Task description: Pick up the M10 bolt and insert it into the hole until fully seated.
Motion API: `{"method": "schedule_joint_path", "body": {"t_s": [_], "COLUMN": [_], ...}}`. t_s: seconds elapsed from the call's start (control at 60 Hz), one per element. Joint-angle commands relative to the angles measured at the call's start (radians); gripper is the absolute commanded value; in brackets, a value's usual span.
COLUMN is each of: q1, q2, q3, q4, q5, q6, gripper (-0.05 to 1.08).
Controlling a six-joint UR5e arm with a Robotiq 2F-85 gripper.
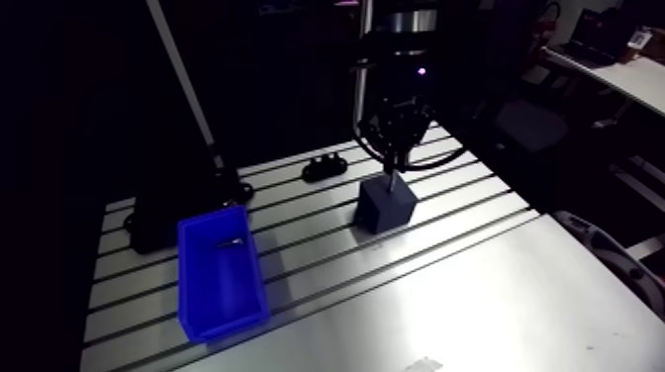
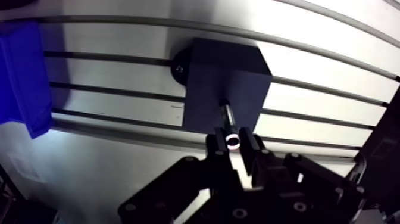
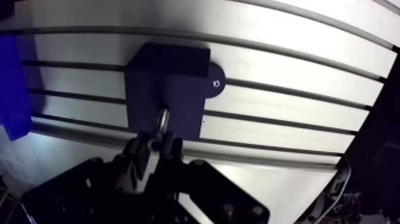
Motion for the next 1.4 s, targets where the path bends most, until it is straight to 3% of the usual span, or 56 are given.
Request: {"method": "schedule_joint_path", "body": {"t_s": [0.017, 1.4], "q1": [0.0, 0.0], "q2": [0.0, 0.005], "q3": [0.005, -0.004], "q4": [-0.001, -0.004], "q5": [0.001, 0.001], "q6": [0.002, 0.002], "gripper": [1.08, 1.08]}}
